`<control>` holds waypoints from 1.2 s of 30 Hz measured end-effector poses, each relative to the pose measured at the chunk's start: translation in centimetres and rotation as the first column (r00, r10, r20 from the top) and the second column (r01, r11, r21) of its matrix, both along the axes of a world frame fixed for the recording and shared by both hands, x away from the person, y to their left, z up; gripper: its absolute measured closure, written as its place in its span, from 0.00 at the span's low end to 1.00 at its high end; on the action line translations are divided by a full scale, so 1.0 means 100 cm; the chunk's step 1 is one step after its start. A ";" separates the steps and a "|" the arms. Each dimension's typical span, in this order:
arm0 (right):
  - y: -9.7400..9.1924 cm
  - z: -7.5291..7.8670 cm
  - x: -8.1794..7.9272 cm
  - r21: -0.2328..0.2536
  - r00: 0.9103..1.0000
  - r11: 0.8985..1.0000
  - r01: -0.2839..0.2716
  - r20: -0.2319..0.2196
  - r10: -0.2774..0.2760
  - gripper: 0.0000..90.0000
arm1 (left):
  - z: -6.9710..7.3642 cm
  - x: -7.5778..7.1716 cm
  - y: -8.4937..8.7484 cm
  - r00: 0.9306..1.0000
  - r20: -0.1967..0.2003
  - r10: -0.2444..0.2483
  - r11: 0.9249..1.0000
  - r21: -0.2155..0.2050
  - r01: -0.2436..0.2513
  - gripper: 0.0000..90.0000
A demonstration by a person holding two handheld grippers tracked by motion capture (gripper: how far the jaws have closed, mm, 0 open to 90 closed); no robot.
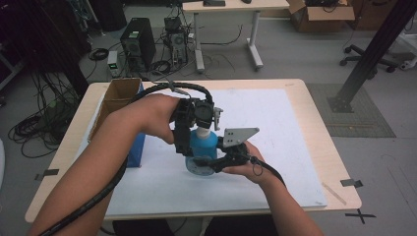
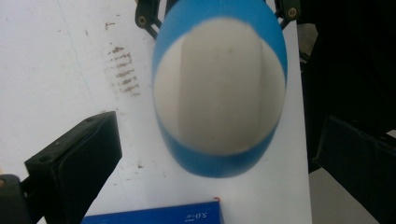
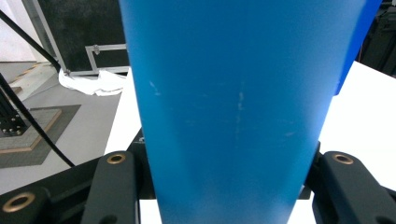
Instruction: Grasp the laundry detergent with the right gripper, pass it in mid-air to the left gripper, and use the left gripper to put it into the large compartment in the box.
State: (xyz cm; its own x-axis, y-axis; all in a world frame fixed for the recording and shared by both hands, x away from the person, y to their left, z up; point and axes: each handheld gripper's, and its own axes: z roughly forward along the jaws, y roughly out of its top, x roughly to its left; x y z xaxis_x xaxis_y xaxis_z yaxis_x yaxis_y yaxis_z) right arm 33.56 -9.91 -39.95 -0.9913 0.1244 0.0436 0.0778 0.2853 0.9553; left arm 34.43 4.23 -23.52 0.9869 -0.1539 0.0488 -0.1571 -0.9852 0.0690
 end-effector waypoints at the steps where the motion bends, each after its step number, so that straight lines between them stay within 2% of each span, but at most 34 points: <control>1: 0.001 0.000 0.000 0.001 1.000 1.000 -0.001 -0.003 0.001 0.51 | 0.000 0.000 0.000 1.000 0.000 -0.002 1.000 0.000 0.002 0.00; 5: 0.006 0.001 0.000 0.002 1.000 1.000 -0.008 0.005 0.008 0.51 | -0.001 -0.001 -0.001 1.000 0.009 0.000 1.000 0.009 0.000 0.00; 8: 0.008 0.002 0.000 0.009 1.000 1.000 -0.005 0.013 0.005 0.51 | -0.002 -0.001 -0.001 1.000 0.012 -0.003 1.000 -0.005 0.004 0.01; 13: 0.008 0.003 0.001 0.010 1.000 1.000 -0.001 0.016 0.001 0.51 | -0.004 -0.001 -0.002 1.000 0.012 -0.001 1.000 0.008 0.001 0.01; 16: 0.009 0.004 0.001 0.009 1.000 1.000 -0.003 0.010 0.002 0.51 | -0.006 -0.001 -0.004 1.000 0.008 -0.001 1.000 0.015 0.001 0.03; 25: 0.012 0.008 0.001 0.011 1.000 1.000 -0.005 0.028 0.004 0.51 | -0.007 -0.001 -0.007 1.000 -0.006 -0.005 0.999 0.035 0.005 0.10; 36: 0.014 0.010 0.000 0.015 1.000 1.000 -0.006 0.027 0.006 0.51 | -0.011 -0.002 -0.008 1.000 -0.003 -0.007 0.999 0.048 0.007 0.15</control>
